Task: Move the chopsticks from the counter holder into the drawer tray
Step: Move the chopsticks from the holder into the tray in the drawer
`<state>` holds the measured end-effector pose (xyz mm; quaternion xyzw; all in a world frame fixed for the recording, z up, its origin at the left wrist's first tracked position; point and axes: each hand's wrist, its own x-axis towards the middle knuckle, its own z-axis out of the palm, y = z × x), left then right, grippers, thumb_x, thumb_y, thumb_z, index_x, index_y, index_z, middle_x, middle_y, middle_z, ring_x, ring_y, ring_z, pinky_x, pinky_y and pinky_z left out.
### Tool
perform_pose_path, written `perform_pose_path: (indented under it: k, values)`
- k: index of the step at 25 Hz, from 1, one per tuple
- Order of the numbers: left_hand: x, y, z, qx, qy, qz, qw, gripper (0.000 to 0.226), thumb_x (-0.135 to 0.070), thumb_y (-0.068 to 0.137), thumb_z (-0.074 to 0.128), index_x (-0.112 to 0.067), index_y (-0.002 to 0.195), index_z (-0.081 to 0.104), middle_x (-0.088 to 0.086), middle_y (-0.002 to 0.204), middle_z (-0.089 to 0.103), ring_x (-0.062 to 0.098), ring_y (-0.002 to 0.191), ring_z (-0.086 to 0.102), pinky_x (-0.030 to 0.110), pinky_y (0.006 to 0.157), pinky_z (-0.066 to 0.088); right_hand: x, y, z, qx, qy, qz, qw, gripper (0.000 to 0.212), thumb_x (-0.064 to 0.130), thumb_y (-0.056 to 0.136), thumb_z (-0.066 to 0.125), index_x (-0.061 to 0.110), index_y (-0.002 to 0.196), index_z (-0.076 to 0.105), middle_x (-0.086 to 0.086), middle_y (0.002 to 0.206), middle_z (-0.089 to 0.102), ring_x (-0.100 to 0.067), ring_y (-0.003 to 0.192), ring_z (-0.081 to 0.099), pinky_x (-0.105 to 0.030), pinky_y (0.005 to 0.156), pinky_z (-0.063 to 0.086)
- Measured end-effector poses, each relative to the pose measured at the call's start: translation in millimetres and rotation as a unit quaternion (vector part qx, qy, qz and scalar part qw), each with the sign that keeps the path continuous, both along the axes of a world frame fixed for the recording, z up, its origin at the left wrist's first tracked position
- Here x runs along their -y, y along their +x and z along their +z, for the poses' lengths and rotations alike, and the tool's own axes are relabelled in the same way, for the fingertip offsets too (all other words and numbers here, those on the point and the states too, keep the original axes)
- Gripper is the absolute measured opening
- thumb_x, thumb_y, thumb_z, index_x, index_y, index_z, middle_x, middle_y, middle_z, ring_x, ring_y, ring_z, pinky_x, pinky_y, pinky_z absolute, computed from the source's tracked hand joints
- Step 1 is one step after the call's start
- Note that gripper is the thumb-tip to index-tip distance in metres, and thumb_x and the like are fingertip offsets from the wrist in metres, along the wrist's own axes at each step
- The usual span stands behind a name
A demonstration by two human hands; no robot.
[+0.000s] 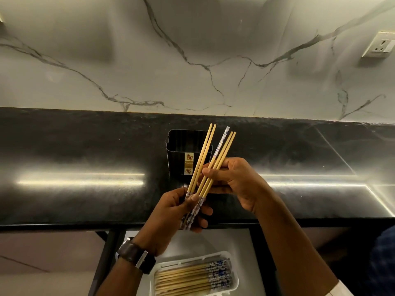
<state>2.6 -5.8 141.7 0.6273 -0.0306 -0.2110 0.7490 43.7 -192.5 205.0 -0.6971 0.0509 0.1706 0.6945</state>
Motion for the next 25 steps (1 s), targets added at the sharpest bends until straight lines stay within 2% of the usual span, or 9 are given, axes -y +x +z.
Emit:
perform_pose_path:
  k: [3, 6, 9, 13, 15, 18, 22, 23, 25]
  values:
    - [-9.2, -3.6, -6.7, 0.021, 0.043, 0.015, 0.999, 0.021, -0.015, 0.102, 0.049, 0.000, 0.111, 0.061, 0.018, 0.085, 0.072, 0.020, 0.057, 0.056, 0.025, 0.049, 0.045, 8.7, -0.9, 6.4, 0.005, 0.016, -0.052, 0.999, 0.019, 0.003, 0.092, 0.070, -0.003, 0.110, 0.069, -0.021, 0.100, 0.079, -0.032, 0.092, 0.079, -0.041, 0.078, 0.064]
    - [-17.9, -6.9, -11.2, 0.026, 0.066, 0.018, 0.997, 0.020, -0.012, 0.102, 0.049, 0.000, 0.107, 0.064, 0.012, 0.077, 0.067, 0.015, 0.053, 0.050, 0.020, 0.046, 0.038, 17.6, 1.9, 12.5, 0.018, 0.036, -0.071, 0.997, 0.023, -0.002, 0.090, 0.070, -0.004, 0.113, 0.066, -0.027, 0.101, 0.077, -0.038, 0.092, 0.078, -0.044, 0.078, 0.064]
    - [-21.3, -8.6, -13.6, 0.037, 0.101, 0.011, 0.994, 0.019, -0.014, 0.102, 0.050, -0.004, 0.106, 0.066, 0.008, 0.073, 0.066, 0.014, 0.053, 0.051, 0.020, 0.047, 0.041, 15.4, 0.7, 11.7, 0.011, 0.034, -0.064, 0.997, 0.021, -0.002, 0.091, 0.069, -0.006, 0.111, 0.066, -0.025, 0.099, 0.078, -0.035, 0.089, 0.079, -0.041, 0.075, 0.064]
    - [-21.7, -13.0, -15.5, 0.043, 0.118, -0.023, 0.992, 0.024, -0.017, 0.103, 0.048, -0.004, 0.108, 0.067, 0.006, 0.072, 0.064, 0.018, 0.059, 0.058, 0.027, 0.054, 0.050, 9.7, -2.7, 5.9, -0.009, 0.025, -0.031, 0.999, 0.008, -0.002, 0.089, 0.070, -0.001, 0.097, 0.070, -0.022, 0.095, 0.079, -0.033, 0.087, 0.079, -0.041, 0.075, 0.065]
    - [-22.9, -14.8, -17.0, 0.027, 0.107, -0.033, 0.993, 0.026, -0.019, 0.103, 0.047, -0.002, 0.109, 0.066, 0.006, 0.073, 0.063, 0.018, 0.058, 0.056, 0.027, 0.053, 0.049, 9.6, -2.9, 6.4, -0.006, 0.011, -0.013, 1.000, 0.012, -0.001, 0.087, 0.073, -0.001, 0.099, 0.071, -0.023, 0.097, 0.079, -0.034, 0.089, 0.079, -0.040, 0.075, 0.064]
    - [-27.2, -14.8, -17.8, 0.025, 0.115, -0.040, 0.992, 0.025, -0.018, 0.104, 0.046, -0.002, 0.105, 0.065, 0.004, 0.069, 0.059, 0.012, 0.053, 0.051, 0.023, 0.048, 0.043, 18.7, 4.9, 10.5, 0.019, -0.008, -0.032, 0.999, 0.029, 0.001, 0.083, 0.078, -0.004, 0.110, 0.069, -0.024, 0.098, 0.078, -0.038, 0.091, 0.078, -0.040, 0.075, 0.064]
    - [-30.4, -13.7, -22.3, 0.027, 0.133, -0.055, 0.989, 0.023, -0.016, 0.104, 0.047, -0.003, 0.103, 0.066, -0.002, 0.064, 0.058, 0.009, 0.051, 0.049, 0.022, 0.048, 0.041, 25.5, 13.9, 15.7, 0.053, -0.092, -0.003, 0.994, 0.026, 0.005, 0.083, 0.079, -0.008, 0.104, 0.070, -0.021, 0.091, 0.079, -0.030, 0.082, 0.078, -0.034, 0.074, 0.064]
    - [-30.5, -14.8, -23.6, 0.025, 0.130, -0.058, 0.989, 0.023, -0.016, 0.103, 0.047, -0.004, 0.103, 0.066, -0.001, 0.065, 0.058, 0.009, 0.052, 0.049, 0.022, 0.048, 0.041, 25.9, 15.2, 14.9, 0.064, -0.095, -0.018, 0.993, 0.024, 0.005, 0.084, 0.078, -0.007, 0.103, 0.071, -0.019, 0.089, 0.079, -0.027, 0.080, 0.078, -0.032, 0.073, 0.064]
    - [-33.4, -17.8, -28.1, 0.029, 0.136, -0.061, 0.988, 0.022, -0.016, 0.103, 0.048, -0.004, 0.104, 0.067, 0.001, 0.068, 0.059, 0.011, 0.053, 0.049, 0.023, 0.048, 0.041, 30.6, 15.9, 15.7, 0.088, -0.065, -0.114, 0.987, 0.022, 0.006, 0.086, 0.076, -0.005, 0.105, 0.071, -0.016, 0.091, 0.079, -0.022, 0.081, 0.078, -0.028, 0.071, 0.064]
